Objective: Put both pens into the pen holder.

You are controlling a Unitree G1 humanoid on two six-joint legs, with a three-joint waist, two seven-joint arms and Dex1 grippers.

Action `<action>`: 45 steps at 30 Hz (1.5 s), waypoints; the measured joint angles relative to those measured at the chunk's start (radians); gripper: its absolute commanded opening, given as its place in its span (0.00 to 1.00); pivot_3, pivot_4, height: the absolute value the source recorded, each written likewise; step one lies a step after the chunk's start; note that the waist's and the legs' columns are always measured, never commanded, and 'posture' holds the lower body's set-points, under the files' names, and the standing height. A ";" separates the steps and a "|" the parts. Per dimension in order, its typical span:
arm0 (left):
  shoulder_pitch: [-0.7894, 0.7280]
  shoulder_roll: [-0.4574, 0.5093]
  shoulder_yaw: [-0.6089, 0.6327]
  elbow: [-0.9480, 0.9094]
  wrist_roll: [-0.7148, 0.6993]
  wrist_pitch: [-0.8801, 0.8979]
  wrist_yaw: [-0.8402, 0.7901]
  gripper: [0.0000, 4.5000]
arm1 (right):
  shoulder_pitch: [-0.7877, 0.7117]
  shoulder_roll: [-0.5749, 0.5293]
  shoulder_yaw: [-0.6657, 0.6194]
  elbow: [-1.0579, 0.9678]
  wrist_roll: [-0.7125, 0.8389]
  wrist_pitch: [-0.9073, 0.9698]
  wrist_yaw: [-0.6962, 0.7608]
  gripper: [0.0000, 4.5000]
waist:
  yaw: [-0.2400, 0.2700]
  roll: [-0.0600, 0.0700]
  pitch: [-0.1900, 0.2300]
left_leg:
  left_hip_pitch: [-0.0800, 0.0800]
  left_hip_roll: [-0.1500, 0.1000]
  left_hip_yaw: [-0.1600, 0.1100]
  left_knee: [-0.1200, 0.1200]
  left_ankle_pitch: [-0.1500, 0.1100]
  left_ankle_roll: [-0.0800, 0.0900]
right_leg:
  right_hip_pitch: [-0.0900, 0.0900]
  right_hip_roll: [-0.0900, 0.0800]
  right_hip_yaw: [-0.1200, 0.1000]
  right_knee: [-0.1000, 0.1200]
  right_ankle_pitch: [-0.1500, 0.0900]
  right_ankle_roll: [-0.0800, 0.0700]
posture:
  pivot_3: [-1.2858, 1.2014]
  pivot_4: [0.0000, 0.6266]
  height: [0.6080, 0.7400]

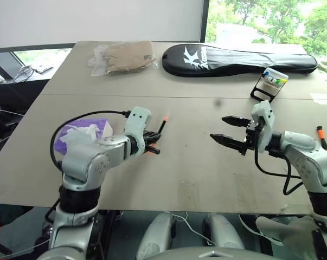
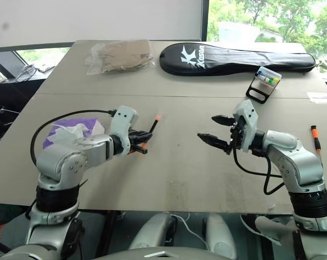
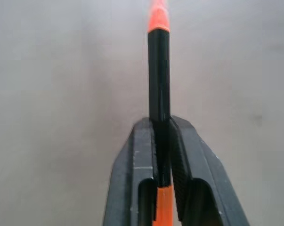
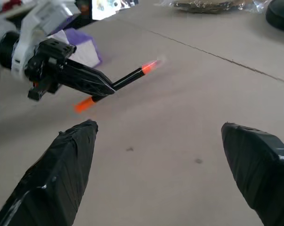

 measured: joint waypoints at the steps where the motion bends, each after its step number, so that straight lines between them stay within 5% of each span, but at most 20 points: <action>1: 0.026 0.037 -0.002 -0.035 0.000 -0.061 -0.066 0.02 | -0.017 0.015 -0.004 0.004 0.039 0.046 -0.011 1.00 | -0.003 0.000 0.000 | 0.000 0.000 0.000 -0.001 0.000 0.000 | 0.000 0.000 0.000 0.000 0.000 0.000 | 0.52 0.24 1.00; 4: 0.118 0.159 -0.026 -0.109 0.046 -0.279 -0.257 0.02 | -0.098 0.086 -0.032 0.044 0.168 0.197 -0.072 1.00 | -0.008 0.002 0.000 | 0.001 0.000 0.001 -0.003 0.000 0.001 | 0.000 0.000 0.002 -0.001 0.000 0.000 | 0.52 0.24 1.00; 10: 0.148 0.185 -0.057 -0.109 0.115 -0.509 -0.400 0.02 | -0.229 0.117 -0.063 0.064 0.346 0.375 -0.115 1.00 | -0.001 0.001 0.000 | -0.001 -0.001 -0.001 -0.003 -0.002 0.004 | 0.000 -0.001 -0.002 -0.005 0.000 0.000 | 0.52 0.24 1.00; 14: 0.128 0.176 -0.093 -0.080 0.161 -0.576 -0.420 0.00 | -0.239 0.108 -0.056 0.059 0.383 0.425 -0.117 0.72 | -0.005 0.001 0.000 | -0.004 0.000 -0.002 -0.003 -0.003 0.005 | -0.001 -0.001 -0.003 -0.007 0.000 0.000 | 0.52 0.24 1.00; 21: 0.120 0.143 -0.130 -0.057 0.193 -0.622 -0.430 0.00 | -0.241 0.121 -0.050 0.056 0.374 0.423 -0.170 0.02 | -0.008 0.002 0.000 | -0.010 -0.001 -0.005 -0.001 -0.002 0.003 | -0.006 0.000 -0.006 -0.007 0.000 0.000 | 0.52 0.24 1.00; 28: 0.120 0.112 -0.127 -0.048 0.199 -0.619 -0.419 0.00 | -0.226 0.126 -0.050 0.028 0.358 0.392 -0.191 0.02 | -0.008 0.002 0.000 | -0.012 -0.001 -0.005 -0.001 -0.001 0.003 | -0.008 0.000 -0.007 -0.007 0.001 0.000 | 0.52 0.24 1.00; 34: 0.088 0.047 0.020 -0.025 -0.045 -0.477 -0.371 0.57 | -0.210 0.098 -0.122 0.023 0.365 0.354 -0.216 0.02 | -0.007 0.001 0.000 | -0.013 -0.001 -0.005 0.001 -0.001 0.003 | -0.010 0.000 -0.009 -0.004 0.000 0.000 | 0.52 0.24 1.00; 38: 0.064 0.054 0.086 -0.020 -0.087 -0.453 -0.331 0.59 | -0.245 -0.010 -0.193 0.068 0.300 0.268 -0.225 0.02 | -0.006 0.002 0.000 | -0.013 -0.002 -0.005 0.002 -0.001 0.002 | -0.009 -0.001 -0.009 -0.004 0.001 0.000 | 0.52 0.24 1.00; 45: 0.003 0.070 0.047 -0.001 0.018 -0.506 -0.291 0.59 | -0.447 -0.211 -0.150 0.289 -0.177 -0.143 -0.324 0.02 | -0.009 0.002 0.000 | -0.013 -0.001 -0.001 0.001 0.000 0.001 | -0.011 0.000 -0.006 -0.002 0.000 0.000 | 0.52 0.24 1.00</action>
